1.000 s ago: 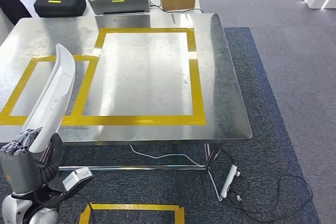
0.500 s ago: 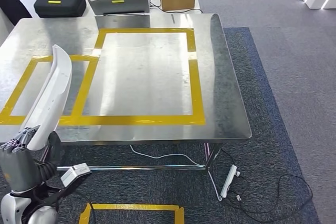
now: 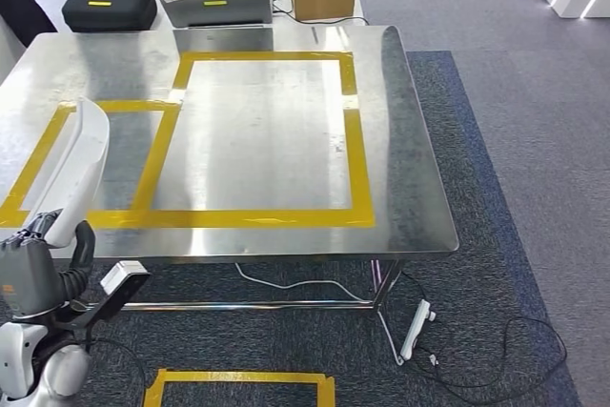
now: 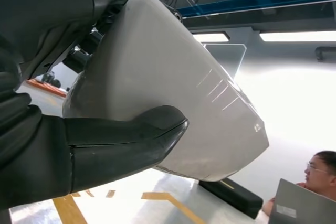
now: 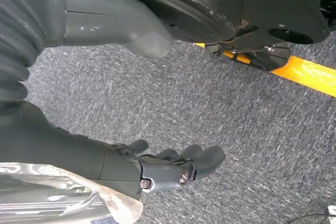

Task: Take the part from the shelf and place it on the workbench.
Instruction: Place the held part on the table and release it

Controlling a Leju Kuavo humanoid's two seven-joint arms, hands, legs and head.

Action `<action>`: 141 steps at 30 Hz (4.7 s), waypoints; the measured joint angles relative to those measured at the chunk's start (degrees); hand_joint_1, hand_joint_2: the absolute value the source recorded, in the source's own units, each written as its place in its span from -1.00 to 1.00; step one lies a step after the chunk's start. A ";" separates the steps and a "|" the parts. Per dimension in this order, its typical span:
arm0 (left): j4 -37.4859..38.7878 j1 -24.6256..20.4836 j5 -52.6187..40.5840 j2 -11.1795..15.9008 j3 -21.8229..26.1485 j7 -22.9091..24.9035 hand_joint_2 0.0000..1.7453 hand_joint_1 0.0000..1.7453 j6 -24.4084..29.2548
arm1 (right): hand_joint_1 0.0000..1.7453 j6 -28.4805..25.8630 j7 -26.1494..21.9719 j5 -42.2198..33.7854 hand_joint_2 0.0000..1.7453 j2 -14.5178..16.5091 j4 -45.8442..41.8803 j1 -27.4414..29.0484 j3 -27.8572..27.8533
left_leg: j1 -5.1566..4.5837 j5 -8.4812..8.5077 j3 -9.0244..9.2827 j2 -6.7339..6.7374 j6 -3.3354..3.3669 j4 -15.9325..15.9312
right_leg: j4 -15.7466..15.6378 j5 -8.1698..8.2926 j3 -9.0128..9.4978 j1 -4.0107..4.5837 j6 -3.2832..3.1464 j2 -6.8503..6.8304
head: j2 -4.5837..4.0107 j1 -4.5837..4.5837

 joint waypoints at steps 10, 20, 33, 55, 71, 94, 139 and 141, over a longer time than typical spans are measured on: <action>14.27 -10.47 -2.00 1.77 2.48 -2.67 1.00 1.00 -0.02 | -1.00 0.87 -0.52 1.30 1.00 -0.61 0.81 -0.80 1.12 | 0.01 0.05 -0.02 -0.02 -0.01 0.03 | 0.01 0.04 0.00 0.02 -0.02 -0.05 | 0.00 0.00; 26.12 -20.87 -16.73 1.02 4.73 -3.56 1.00 1.00 -0.02 | -1.00 1.45 -0.36 3.05 1.00 -1.04 1.15 -1.63 2.92 | 0.01 0.06 -0.02 0.15 -0.02 0.08 | 0.01 0.11 -0.01 0.02 -0.01 0.19 | 0.00 0.00; 42.20 -31.08 -29.01 4.54 -8.58 17.58 1.00 0.50 -0.08 | -1.00 2.16 0.32 3.82 0.50 -1.18 1.38 -2.41 4.80 | 0.02 0.08 -0.01 0.18 -0.02 0.09 | 0.01 0.17 -0.03 0.02 0.00 0.20 | 0.00 -0.01; 57.78 -39.31 -28.92 7.06 -24.26 22.78 -1.00 -1.00 -1.76 | -1.00 2.72 0.49 3.92 -1.00 -1.27 2.57 -1.85 5.79 | 0.00 0.08 -0.03 0.30 -0.03 0.10 | 0.01 0.22 -0.04 -0.02 0.05 0.29 | 0.00 0.00; 43.31 -32.94 -15.90 5.75 -16.49 10.67 -1.00 -1.00 0.02 | -1.00 1.93 0.32 2.72 -1.00 -1.31 2.77 -1.43 5.80 | 0.98 1.99 0.43 1.70 1.40 -2.07 | 12.00 -3.97 -5.67 -1.16 2.83 -0.92 | 0.00 0.09; 25.76 -23.21 -13.04 3.70 -6.54 3.97 -1.00 -1.00 0.10 | -1.00 1.34 0.96 2.08 -1.00 -1.26 2.94 -1.29 5.79 | 0.08 -2.66 5.59 3.71 0.48 -1.93 | 0.65 5.79 -6.14 -0.45 1.25 -2.44 | 0.01 -0.01; 61.94 -1.56 14.09 -9.82 4.72 -5.24 -1.00 -1.00 -5.03 | -1.00 5.82 11.68 -9.26 -1.00 -4.02 1.80 -1.06 -2.79 | -0.61 5.44 -2.98 3.81 0.44 -1.41 | -4.26 -1.79 6.75 1.31 -1.28 -1.22 | 0.01 2.10; 67.77 -1.19 14.19 -10.93 5.59 -2.48 -1.00 -1.00 -7.19 | -1.00 5.95 12.56 -10.38 -1.00 -4.07 1.74 -0.91 -3.76 | -0.54 2.73 -3.59 3.70 -0.25 0.21 | -4.66 -0.40 5.73 0.95 -1.80 -1.55 | 0.01 2.02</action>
